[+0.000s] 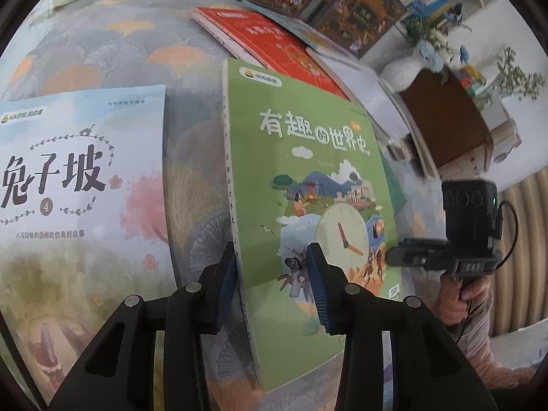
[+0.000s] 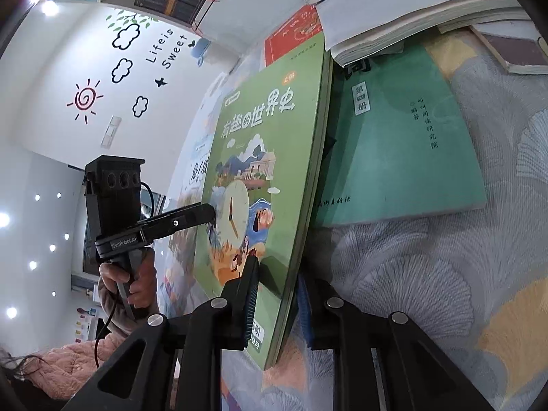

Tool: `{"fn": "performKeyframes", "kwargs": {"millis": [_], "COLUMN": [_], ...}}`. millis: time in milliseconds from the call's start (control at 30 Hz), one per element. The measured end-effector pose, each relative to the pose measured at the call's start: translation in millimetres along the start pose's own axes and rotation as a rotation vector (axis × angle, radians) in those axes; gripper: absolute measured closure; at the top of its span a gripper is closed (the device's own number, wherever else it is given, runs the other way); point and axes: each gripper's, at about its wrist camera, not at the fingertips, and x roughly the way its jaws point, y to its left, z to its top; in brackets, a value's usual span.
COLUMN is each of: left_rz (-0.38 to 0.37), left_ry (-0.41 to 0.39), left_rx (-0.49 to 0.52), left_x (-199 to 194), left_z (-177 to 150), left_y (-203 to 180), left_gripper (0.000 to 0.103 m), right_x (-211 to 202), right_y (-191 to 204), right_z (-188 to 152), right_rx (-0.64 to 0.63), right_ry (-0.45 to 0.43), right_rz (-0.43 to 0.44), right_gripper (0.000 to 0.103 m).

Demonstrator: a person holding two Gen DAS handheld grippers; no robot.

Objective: Organize books
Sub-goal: 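Lift the green book with both grippers and carry it off the pile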

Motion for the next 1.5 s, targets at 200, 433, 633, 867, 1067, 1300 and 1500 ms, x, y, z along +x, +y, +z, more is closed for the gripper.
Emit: {"fn": "performKeyframes", "kwargs": {"millis": [200, 433, 633, 867, 1067, 1300, 1500], "left_rz": [0.013, 0.038, 0.052, 0.123, 0.136, 0.151, 0.115], "left_ry": [-0.068, -0.081, -0.112, -0.126, -0.112, -0.107, -0.143], "left_rx": [0.021, 0.019, 0.009, 0.01, -0.009, -0.02, -0.04], "left_x": [-2, -3, -3, -4, -7, -14, -36], "left_z": [-8, -8, -13, -15, -21, -23, -23], "left_y": [-1, -3, -5, -16, -19, -23, -20], "left_gripper": [0.065, 0.064, 0.063, 0.063, 0.063, 0.064, 0.064], "right_x": [3, 2, 3, 4, 2, 0, -9], "right_y": [15, 22, 33, 45, 45, 62, 90], "right_z": [-14, -20, -27, -24, -28, -27, -25], "right_rx": [-0.052, -0.046, -0.046, -0.039, -0.016, -0.071, -0.137], "right_ry": [-0.072, -0.117, -0.173, -0.166, -0.152, -0.151, -0.179], "right_rz": [-0.036, -0.078, -0.134, -0.193, -0.177, -0.221, -0.189], "right_gripper": [0.085, 0.084, 0.081, 0.08, 0.08, 0.08, 0.08]}}
